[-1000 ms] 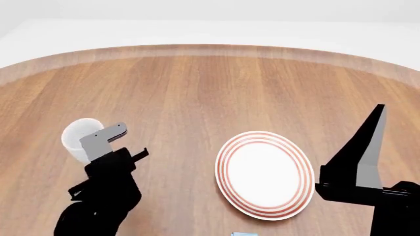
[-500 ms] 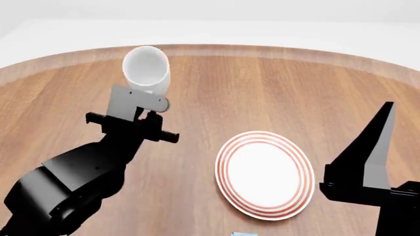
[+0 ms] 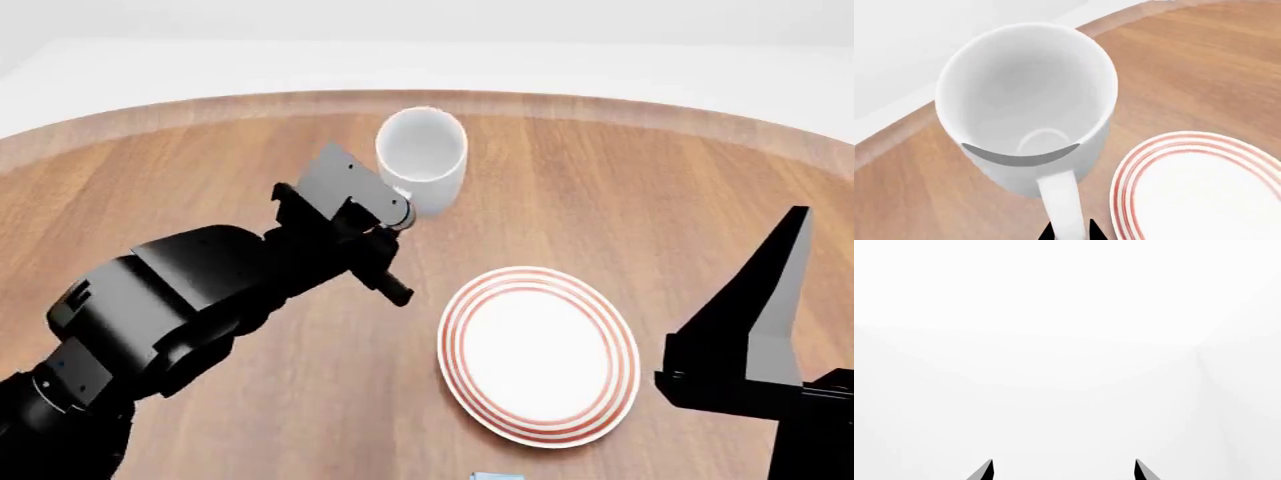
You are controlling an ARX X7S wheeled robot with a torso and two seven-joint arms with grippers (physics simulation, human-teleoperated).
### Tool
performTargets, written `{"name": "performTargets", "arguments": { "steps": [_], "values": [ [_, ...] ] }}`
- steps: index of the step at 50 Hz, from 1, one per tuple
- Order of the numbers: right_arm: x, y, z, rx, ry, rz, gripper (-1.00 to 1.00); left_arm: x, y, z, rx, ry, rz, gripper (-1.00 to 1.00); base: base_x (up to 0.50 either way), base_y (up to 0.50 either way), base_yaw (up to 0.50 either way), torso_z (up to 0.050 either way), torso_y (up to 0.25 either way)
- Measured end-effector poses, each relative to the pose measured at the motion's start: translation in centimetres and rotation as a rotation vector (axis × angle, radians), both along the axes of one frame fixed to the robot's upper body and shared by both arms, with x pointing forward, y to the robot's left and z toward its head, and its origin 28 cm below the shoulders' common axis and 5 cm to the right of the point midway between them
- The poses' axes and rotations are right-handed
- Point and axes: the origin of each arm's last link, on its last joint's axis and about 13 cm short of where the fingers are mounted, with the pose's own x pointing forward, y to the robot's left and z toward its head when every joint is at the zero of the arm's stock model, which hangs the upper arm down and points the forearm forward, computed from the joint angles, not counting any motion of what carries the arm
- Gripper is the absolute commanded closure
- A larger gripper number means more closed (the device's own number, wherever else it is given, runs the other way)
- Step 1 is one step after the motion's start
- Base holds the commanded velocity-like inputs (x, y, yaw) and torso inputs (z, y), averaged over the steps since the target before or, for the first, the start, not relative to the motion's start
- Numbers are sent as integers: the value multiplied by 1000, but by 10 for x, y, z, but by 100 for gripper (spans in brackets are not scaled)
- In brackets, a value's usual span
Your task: Pick up the white mug and put it on the plate, and put the chocolate pudding to the right of the plate.
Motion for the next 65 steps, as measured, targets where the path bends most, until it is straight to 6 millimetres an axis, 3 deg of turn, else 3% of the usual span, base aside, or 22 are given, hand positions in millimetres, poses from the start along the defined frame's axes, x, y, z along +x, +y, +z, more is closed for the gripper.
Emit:
{"name": "performTargets", "arguments": {
  "steps": [9,25,65],
  "values": [
    [0,0,0,3,0,-1,-100,16,-10,-6,35,47,-108,100,0,0,0,0,0],
    [1,-1,0,9,6,-1,-100,26,-34,-23,95,86,-265,100,0,0,0,0,0],
    [0,-3,0,19,11,4,-100,39,-78,-57,149,193,-414,100,0,0,0,0,0]
  ]
}}
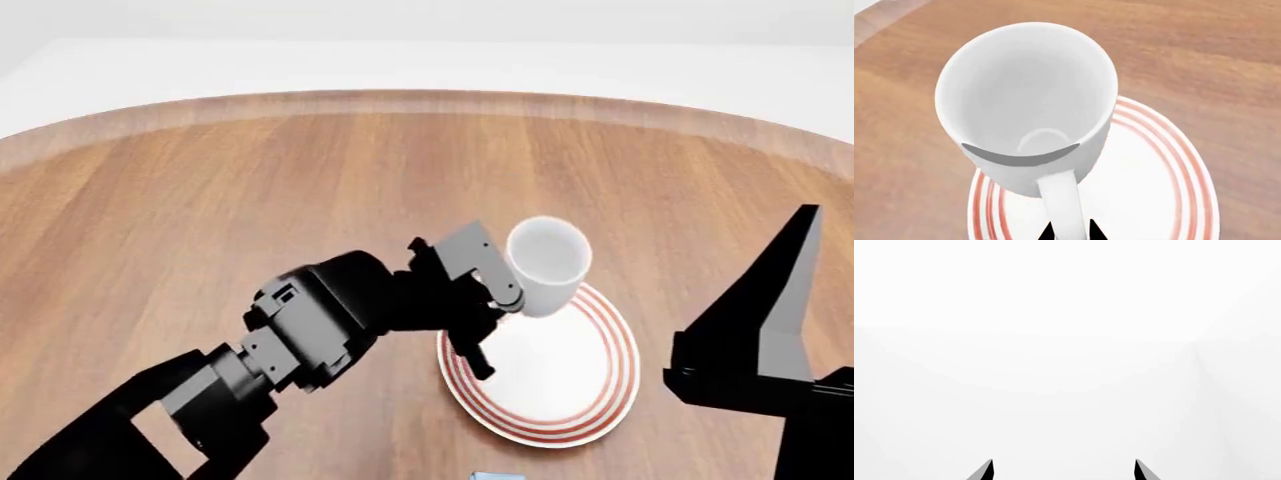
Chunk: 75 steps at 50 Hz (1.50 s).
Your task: Pick up the white mug and put it on the plate, and put the chocolate pudding to the right of the plate.
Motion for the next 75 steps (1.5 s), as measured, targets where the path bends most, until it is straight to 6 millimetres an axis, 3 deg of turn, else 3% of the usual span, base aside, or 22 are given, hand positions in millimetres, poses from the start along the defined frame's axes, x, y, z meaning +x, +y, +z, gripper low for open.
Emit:
{"name": "performTargets", "arguments": {
  "steps": [26,55,56,75],
  "values": [
    [-1,0,1,2,-5,2,-100,5,-15,-26,13,190,28,100,0,0,0,0,0],
    [-1,0,-2,4,4,9,-100,2,-9,-39,-19,297,127,100,0,0,0,0,0],
    [-1,0,-2,4,4,9,-100,1,-9,-40,-21,300,129,-100,0,0,0,0,0],
    [-1,2,-3,0,9,16,-100,1,-10,-39,11,276,152,-100,0,0,0,0,0]
  ]
}}
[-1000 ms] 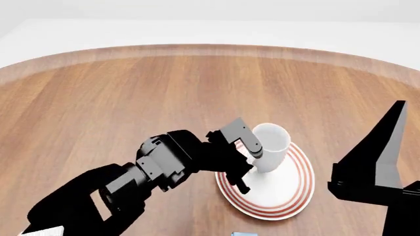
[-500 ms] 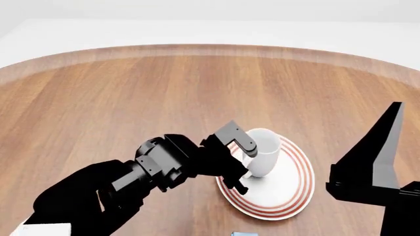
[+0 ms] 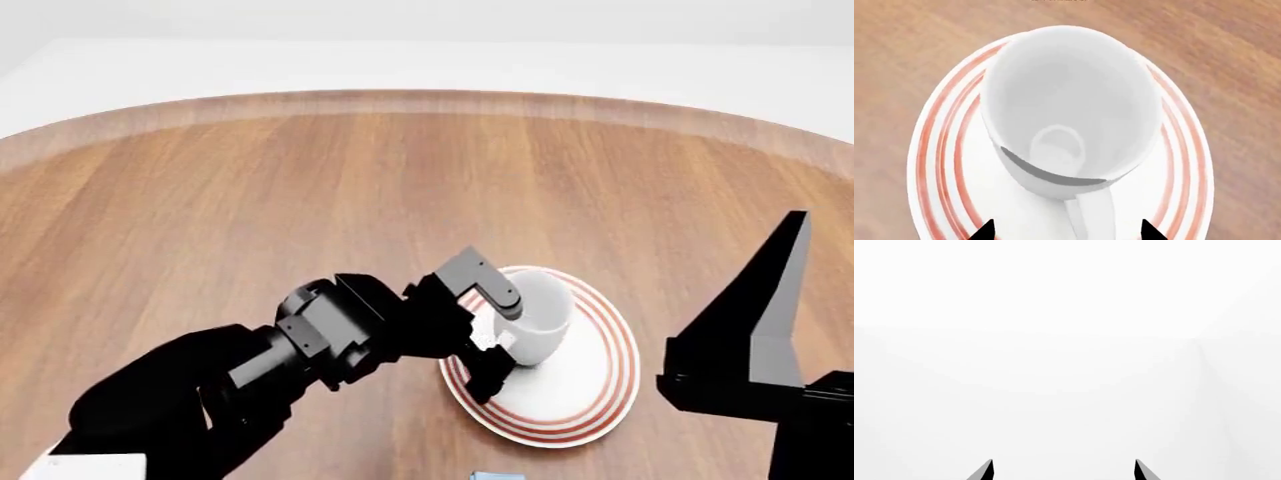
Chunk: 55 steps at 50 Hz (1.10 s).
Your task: Pick up the white mug and put it on the plate, and put the chocolate pudding to the right of the plate.
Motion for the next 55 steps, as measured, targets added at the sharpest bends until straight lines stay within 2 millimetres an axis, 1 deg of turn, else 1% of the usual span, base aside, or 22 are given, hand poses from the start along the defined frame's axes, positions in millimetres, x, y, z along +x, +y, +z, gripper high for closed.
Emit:
{"name": "performTargets", "arguments": {
  "steps": [11,21,41,55],
  "values": [
    [0,1,0,-3,-1,5,-100,0,1,8,6,-24,-1,-100,0,0,0,0,0],
    [0,3,-1,-7,-2,9,-100,-9,9,23,6,-58,2,-100,0,0,0,0,0],
    [-2,5,0,-14,-3,18,-100,-44,31,57,-22,-137,-33,-100,0,0,0,0,0],
    [-2,6,0,-17,-3,22,-100,-76,50,84,-131,-216,-60,-100,0,0,0,0,0]
  ]
}}
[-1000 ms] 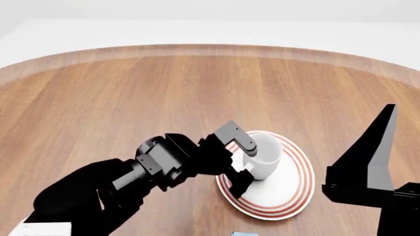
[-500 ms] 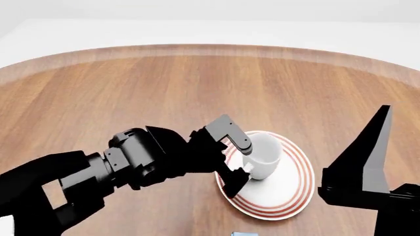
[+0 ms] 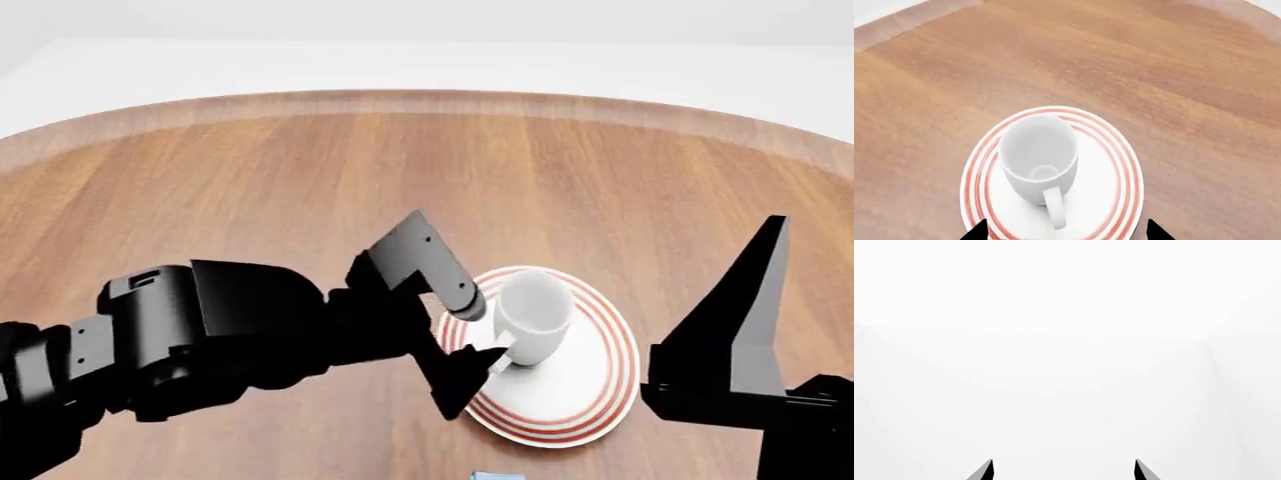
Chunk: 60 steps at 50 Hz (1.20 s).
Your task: Pick up the white mug and put it on the plate, and put the chocolate pudding to the right of the plate.
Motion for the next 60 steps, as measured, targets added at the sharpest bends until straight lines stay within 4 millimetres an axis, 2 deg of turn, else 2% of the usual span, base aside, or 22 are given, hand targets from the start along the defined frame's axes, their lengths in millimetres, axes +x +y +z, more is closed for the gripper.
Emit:
{"name": "performTargets", "arguments": {
  "steps": [11,21,41,60],
  "values": [
    [0,1,-1,-2,2,3,-100,-25,17,17,-111,-73,-2,-100,0,0,0,0,0],
    [-1,2,-1,-8,6,8,-100,-39,34,28,-194,-135,31,-100,0,0,0,0,0],
    [-4,11,-6,-44,51,51,-100,-56,62,46,-330,-296,162,-100,0,0,0,0,0],
    [-11,20,-7,-54,118,104,-100,-65,77,51,-362,-552,399,-100,0,0,0,0,0]
  ]
}}
